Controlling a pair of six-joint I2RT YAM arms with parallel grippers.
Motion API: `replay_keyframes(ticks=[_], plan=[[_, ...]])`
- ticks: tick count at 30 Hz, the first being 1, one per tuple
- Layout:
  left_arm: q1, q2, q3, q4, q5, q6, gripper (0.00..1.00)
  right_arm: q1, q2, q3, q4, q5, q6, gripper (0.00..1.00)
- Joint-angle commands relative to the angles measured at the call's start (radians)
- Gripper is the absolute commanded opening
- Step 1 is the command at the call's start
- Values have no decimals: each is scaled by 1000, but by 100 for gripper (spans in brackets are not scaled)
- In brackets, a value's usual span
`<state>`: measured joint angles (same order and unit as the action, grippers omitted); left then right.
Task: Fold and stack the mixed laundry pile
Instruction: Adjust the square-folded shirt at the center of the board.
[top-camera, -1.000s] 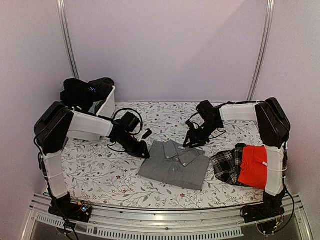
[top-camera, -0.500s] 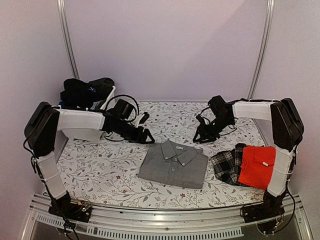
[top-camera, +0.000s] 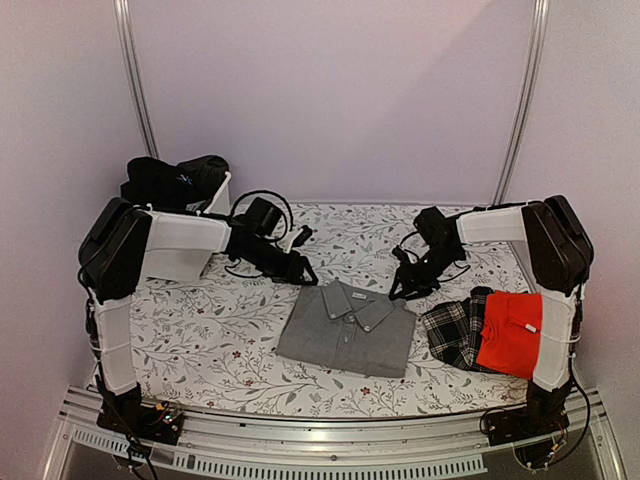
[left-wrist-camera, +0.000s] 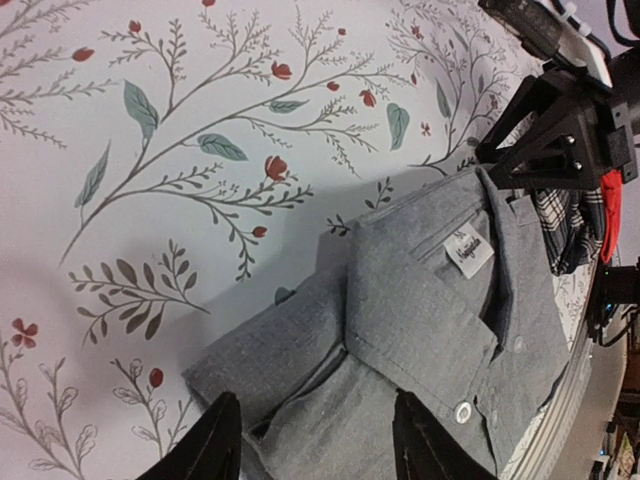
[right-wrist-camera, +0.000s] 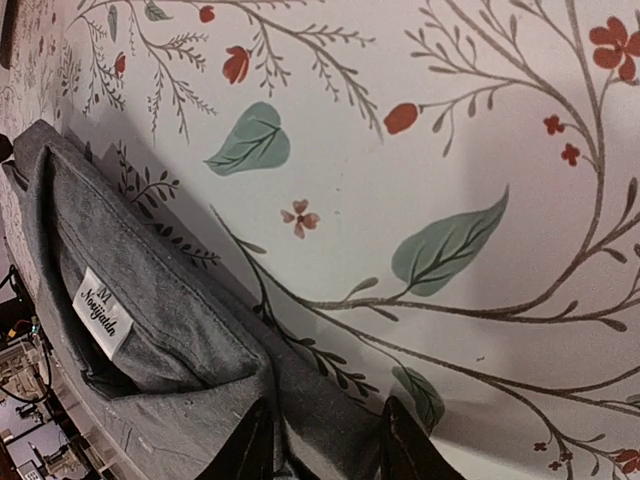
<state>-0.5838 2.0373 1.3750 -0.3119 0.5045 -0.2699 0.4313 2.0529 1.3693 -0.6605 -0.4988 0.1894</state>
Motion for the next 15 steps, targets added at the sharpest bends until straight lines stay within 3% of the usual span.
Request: replay_keyframes(ticks=[1,15], plan=[[7,9,10,-16,40,17,48,16,49,-12,-10,21,-41,35],[33,2,10,-11,24,13,0,26,88,-15,-21,101,-85,30]])
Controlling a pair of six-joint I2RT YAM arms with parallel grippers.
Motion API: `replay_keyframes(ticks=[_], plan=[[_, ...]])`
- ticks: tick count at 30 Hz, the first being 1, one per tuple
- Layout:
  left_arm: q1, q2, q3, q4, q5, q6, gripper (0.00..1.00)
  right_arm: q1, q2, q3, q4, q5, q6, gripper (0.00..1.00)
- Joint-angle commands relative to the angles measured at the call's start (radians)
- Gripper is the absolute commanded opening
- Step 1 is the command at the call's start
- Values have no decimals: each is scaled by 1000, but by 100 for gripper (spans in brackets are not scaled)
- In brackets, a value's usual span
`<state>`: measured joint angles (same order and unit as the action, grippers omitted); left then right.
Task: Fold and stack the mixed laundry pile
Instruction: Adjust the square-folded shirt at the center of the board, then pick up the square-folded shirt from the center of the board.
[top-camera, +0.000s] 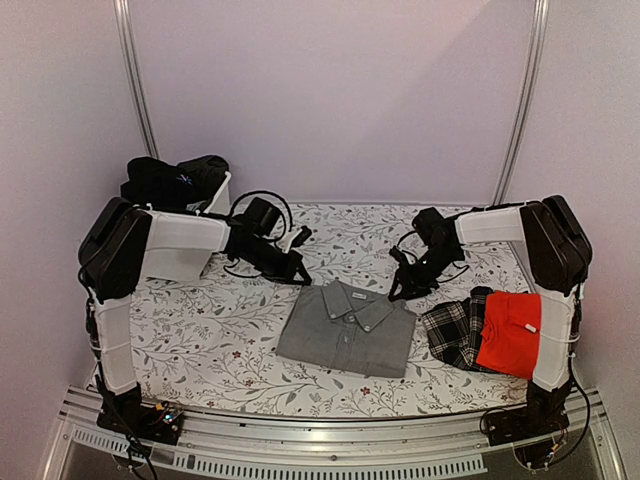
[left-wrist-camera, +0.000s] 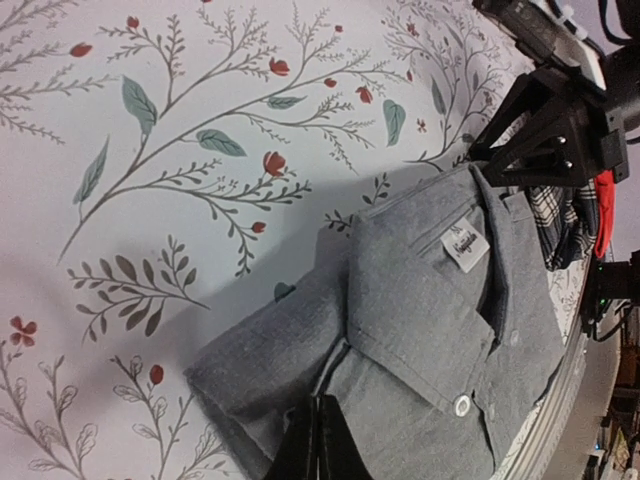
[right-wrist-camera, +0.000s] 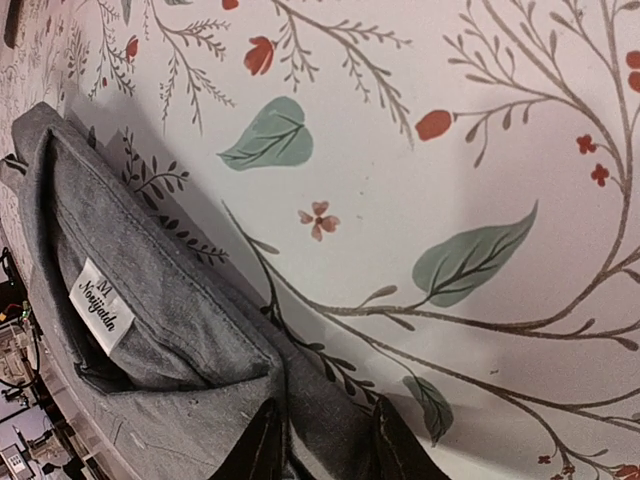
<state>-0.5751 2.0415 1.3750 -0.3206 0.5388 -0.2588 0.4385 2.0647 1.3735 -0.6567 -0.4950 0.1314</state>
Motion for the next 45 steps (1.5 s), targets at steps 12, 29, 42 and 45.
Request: replay_keyframes(ticks=[12,29,42,45], plan=[[81,-52,-62,72,-23,-37,0,22,88,-21,-32,140,-60,28],[113,-59,-90,95,-67,-65,0,23,96,3,-56,207,-108,21],[121,-162,-188,100,-113,-151,66,-7,-90,162,-108,102,66,61],[122,-208,-241,94,-110,-176,66,-9,-192,64,-76,52,130,62]])
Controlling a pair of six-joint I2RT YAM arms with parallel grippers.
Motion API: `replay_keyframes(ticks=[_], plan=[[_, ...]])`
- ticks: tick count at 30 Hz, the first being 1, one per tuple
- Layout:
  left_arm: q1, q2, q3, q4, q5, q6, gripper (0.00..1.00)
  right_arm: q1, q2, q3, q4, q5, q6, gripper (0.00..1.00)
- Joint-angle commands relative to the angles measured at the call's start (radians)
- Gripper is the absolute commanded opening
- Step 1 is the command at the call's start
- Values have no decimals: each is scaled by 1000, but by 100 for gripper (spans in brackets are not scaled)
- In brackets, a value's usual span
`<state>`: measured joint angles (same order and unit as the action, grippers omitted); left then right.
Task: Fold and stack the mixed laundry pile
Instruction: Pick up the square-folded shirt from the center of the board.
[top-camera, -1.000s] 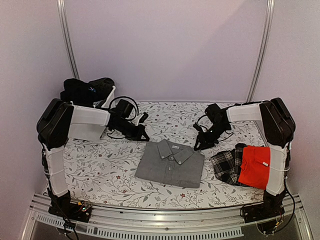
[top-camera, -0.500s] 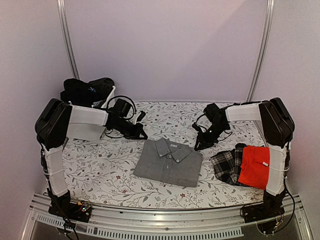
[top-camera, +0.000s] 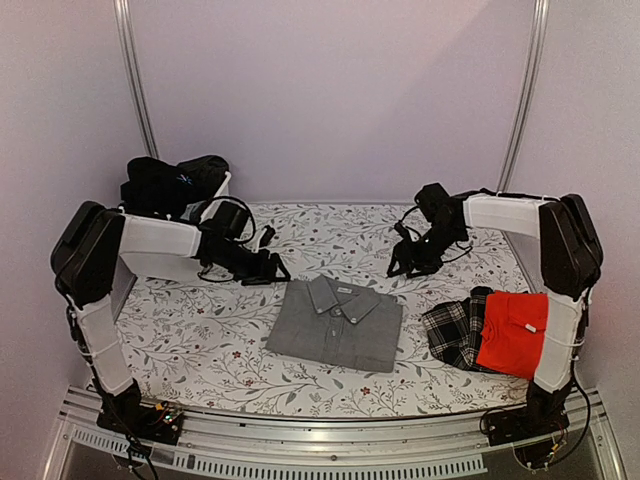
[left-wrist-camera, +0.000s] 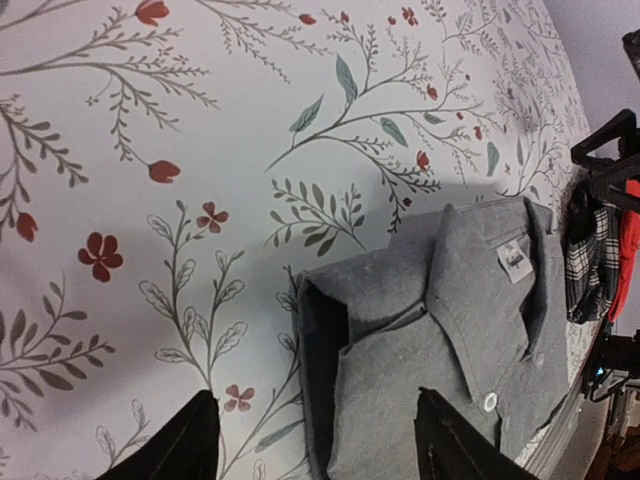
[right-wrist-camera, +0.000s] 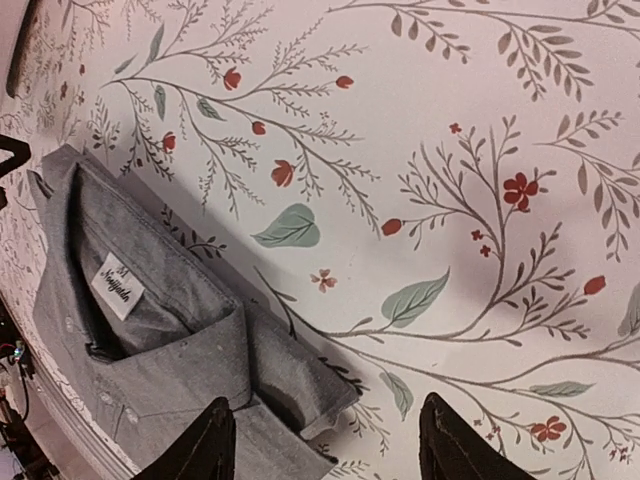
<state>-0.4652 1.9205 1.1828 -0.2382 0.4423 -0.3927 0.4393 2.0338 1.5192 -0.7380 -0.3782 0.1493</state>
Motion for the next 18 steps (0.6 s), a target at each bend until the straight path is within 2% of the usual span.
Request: replay_keyframes(ticks=[1,4,8,13,18], plan=[[12,-97,-65,9,-9,-48,67,-10,-198,-124,26,-96,147,62],[6,-110,-102,2,10,-68,67,3,-289,-256,88,-175,231,58],[-31,-100,-116,-10,7,-83,68,100,-344,-387,145,-167,299,56],[-89,-62,-129,-29,-29,-105,66,197,-332,-481,207,-141,400,51],[-131,-29,-139,-43,-54,-120,57,233,-269,-516,250,-87,466,50]])
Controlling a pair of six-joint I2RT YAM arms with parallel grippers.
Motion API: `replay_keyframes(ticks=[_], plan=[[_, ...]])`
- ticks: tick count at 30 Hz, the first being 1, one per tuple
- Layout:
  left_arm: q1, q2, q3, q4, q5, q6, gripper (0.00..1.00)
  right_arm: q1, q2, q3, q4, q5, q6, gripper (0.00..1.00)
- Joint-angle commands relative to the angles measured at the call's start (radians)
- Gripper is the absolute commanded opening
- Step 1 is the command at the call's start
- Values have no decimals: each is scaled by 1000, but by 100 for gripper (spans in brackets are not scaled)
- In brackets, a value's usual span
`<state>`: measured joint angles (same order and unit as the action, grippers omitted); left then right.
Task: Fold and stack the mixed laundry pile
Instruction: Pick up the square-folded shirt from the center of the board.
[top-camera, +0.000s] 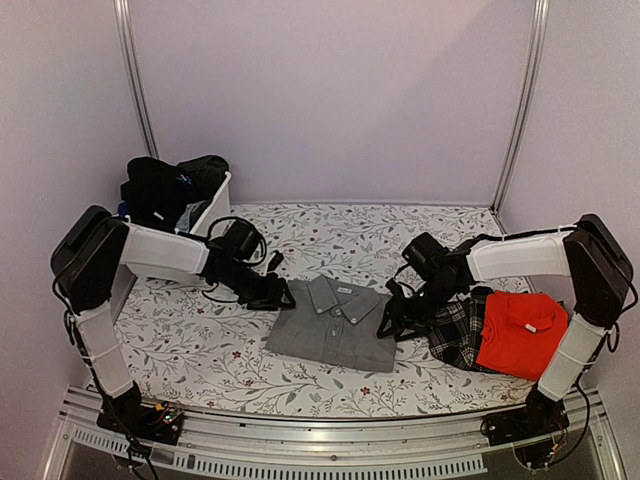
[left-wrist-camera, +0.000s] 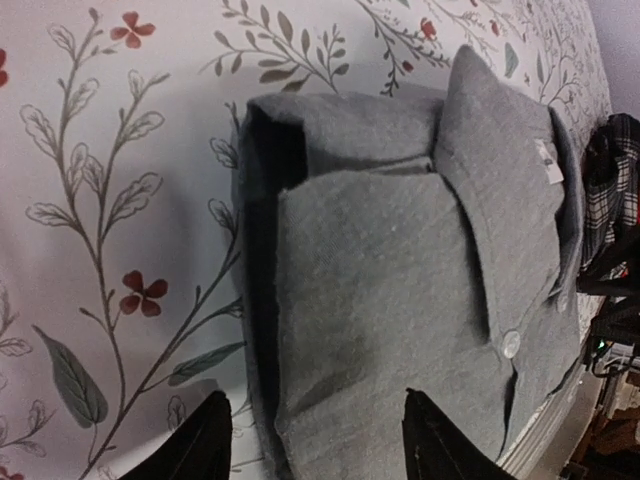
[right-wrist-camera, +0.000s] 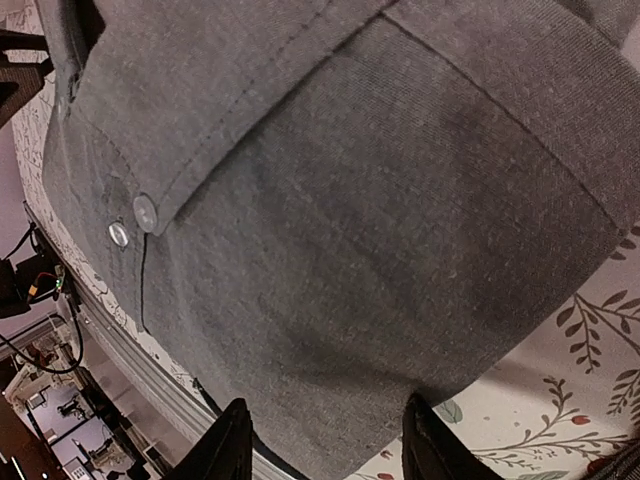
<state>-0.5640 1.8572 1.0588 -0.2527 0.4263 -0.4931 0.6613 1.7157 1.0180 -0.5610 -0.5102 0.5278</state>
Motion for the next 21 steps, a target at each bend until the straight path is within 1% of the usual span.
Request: replay_keyframes(ticks=[1,3,4,7,9,11,13,15,17,19,21], plan=[[-39,36,-19,-37,-47,-30,54,16,74,-13,85,52,97,49],[-47,29,-39,-42,-60,-60,49,20,109,8,102,64,122,48],[-53,23,-51,-42,-72,-74,47,25,123,19,108,73,130,47],[-75,25,-65,-53,-93,-90,47,45,182,59,116,82,160,46],[-94,27,-71,-60,-112,-93,47,59,214,89,84,115,171,46],[-109,28,-77,-71,-127,-97,49,74,226,119,15,181,182,49],[-112,16,-94,-62,-126,-105,50,89,186,124,-39,245,204,57],[-112,-2,-104,-68,-148,-111,51,94,124,108,-79,284,235,61],[-111,-17,-101,-90,-188,-112,56,96,74,83,-102,322,272,64],[-111,-29,-97,-110,-227,-121,62,96,42,48,-88,338,300,66],[-111,-33,-94,-115,-243,-124,65,96,57,42,-80,333,313,66]])
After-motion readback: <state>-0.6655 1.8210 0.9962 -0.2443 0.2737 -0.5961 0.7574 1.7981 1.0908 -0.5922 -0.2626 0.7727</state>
